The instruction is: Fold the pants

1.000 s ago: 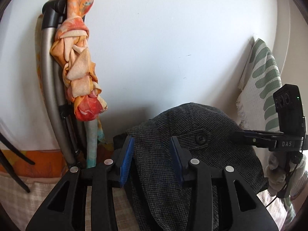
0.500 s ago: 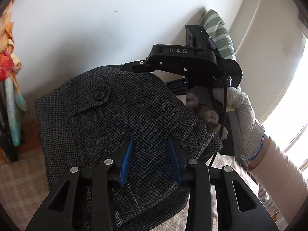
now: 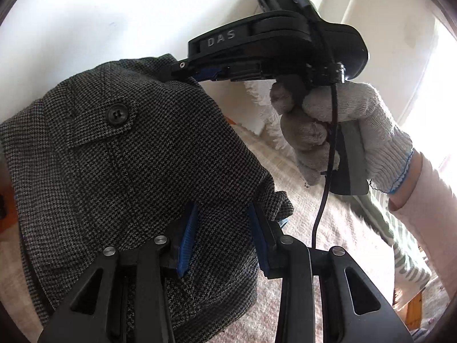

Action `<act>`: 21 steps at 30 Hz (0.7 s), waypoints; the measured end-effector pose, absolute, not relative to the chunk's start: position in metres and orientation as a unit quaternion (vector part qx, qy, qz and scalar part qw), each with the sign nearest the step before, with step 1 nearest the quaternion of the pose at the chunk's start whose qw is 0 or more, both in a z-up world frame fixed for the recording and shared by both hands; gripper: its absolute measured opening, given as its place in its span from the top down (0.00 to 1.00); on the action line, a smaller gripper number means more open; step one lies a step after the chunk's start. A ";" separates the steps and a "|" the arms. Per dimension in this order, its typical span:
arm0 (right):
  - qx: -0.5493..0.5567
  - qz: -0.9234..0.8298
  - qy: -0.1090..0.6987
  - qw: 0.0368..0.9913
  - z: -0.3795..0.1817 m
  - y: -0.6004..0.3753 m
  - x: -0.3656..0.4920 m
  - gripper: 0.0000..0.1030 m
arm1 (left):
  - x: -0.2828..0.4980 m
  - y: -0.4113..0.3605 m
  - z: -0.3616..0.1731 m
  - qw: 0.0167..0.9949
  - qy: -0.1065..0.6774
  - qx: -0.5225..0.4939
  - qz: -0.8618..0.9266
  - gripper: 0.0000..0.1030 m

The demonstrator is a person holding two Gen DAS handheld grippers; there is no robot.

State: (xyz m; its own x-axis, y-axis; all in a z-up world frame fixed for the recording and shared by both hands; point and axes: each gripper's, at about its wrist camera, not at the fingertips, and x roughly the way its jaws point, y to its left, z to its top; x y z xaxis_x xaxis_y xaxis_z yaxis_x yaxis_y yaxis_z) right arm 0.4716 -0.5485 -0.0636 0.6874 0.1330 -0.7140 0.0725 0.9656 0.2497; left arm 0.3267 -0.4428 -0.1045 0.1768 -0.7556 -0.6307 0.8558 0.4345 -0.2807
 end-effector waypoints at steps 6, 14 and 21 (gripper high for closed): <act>0.113 -0.044 0.402 0.908 -0.086 -0.549 0.470 0.75 | 0.320 -0.445 -0.100 0.767 0.364 0.083 -0.522 0.67; 0.136 -0.059 0.346 0.927 -0.051 -0.533 0.401 0.64 | 0.311 -0.391 -0.062 0.785 0.361 0.060 -0.500 0.58; 0.147 -0.078 0.320 0.933 -0.039 -0.506 0.327 0.44 | 0.288 -0.331 -0.027 0.815 0.346 0.060 -0.461 0.45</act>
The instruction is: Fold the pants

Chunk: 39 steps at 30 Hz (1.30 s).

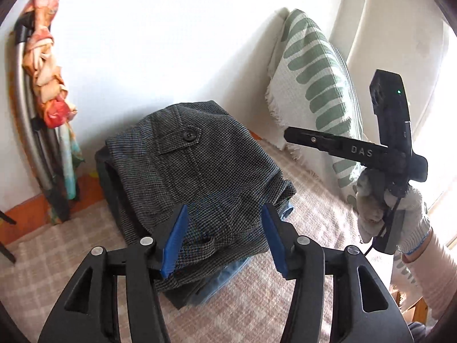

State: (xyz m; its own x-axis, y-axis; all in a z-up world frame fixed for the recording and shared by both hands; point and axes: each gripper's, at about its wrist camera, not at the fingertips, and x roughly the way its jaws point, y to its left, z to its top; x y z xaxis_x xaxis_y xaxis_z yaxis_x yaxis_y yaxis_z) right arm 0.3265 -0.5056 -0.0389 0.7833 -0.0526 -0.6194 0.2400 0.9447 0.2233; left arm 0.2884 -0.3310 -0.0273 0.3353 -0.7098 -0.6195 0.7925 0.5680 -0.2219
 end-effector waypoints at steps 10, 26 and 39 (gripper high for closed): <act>0.113 -0.133 0.310 0.935 -0.012 -0.448 0.243 0.21 | 0.258 -0.279 -0.012 0.846 0.334 0.049 -0.414 0.37; 0.064 -0.142 0.289 0.945 -0.012 -0.324 0.153 0.03 | 0.163 -0.187 -0.016 0.883 0.323 0.042 -0.337 0.21; 0.066 -0.161 0.265 0.948 -0.033 -0.296 0.140 0.00 | 0.152 -0.153 -0.029 0.905 0.325 0.029 -0.274 0.21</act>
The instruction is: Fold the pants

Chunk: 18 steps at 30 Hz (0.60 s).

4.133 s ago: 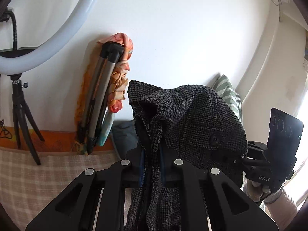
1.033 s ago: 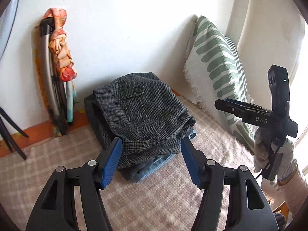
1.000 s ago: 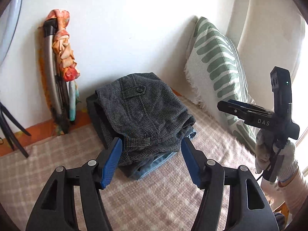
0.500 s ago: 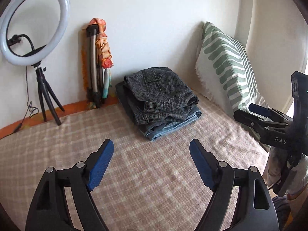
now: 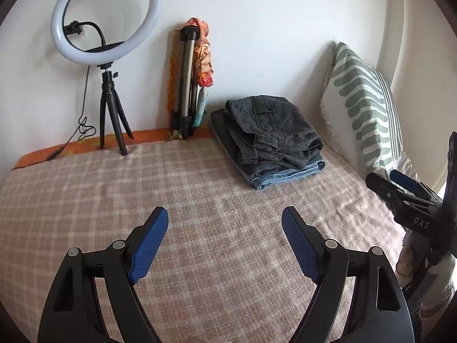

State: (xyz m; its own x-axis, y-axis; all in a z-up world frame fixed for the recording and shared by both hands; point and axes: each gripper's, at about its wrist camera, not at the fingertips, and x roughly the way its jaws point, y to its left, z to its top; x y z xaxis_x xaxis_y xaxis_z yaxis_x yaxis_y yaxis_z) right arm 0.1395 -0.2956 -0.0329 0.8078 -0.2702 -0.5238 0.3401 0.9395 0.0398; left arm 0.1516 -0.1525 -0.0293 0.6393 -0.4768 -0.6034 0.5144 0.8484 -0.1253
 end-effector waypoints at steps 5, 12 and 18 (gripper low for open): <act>0.065 -0.158 0.268 0.948 -0.036 -0.292 0.138 0.00 | 0.139 -0.150 -0.028 0.912 0.304 0.055 -0.271 0.19; 0.069 -0.180 0.257 0.947 -0.034 -0.295 0.129 0.00 | 0.131 -0.149 -0.025 0.917 0.293 0.061 -0.265 0.14; 0.071 -0.189 0.251 0.947 -0.032 -0.296 0.128 0.00 | 0.133 -0.150 -0.026 0.920 0.293 0.063 -0.252 0.08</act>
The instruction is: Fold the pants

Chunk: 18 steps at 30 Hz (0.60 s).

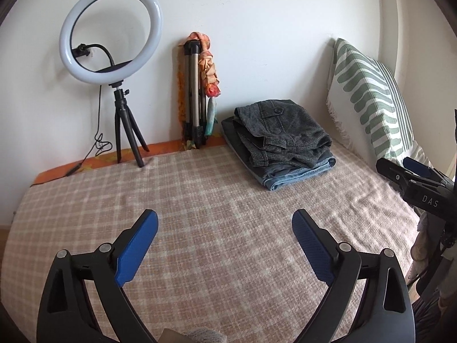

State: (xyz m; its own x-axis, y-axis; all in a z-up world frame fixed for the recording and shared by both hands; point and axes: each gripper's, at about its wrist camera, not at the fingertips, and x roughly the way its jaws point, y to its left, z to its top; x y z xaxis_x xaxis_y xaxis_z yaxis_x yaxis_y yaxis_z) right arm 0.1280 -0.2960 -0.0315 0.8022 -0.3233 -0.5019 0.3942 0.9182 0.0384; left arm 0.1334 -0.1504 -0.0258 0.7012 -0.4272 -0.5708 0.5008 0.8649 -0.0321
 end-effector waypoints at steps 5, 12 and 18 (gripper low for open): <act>0.066 -0.195 0.250 0.946 -0.031 -0.296 0.129 0.00 | 0.131 -0.152 -0.026 0.923 0.285 0.068 -0.247 0.07; 0.066 -0.197 0.249 0.946 -0.032 -0.296 0.130 0.00 | 0.131 -0.155 -0.026 0.923 0.291 0.075 -0.239 0.07; 0.065 -0.197 0.250 0.946 -0.032 -0.295 0.131 0.00 | 0.130 -0.156 -0.025 0.923 0.291 0.074 -0.242 0.07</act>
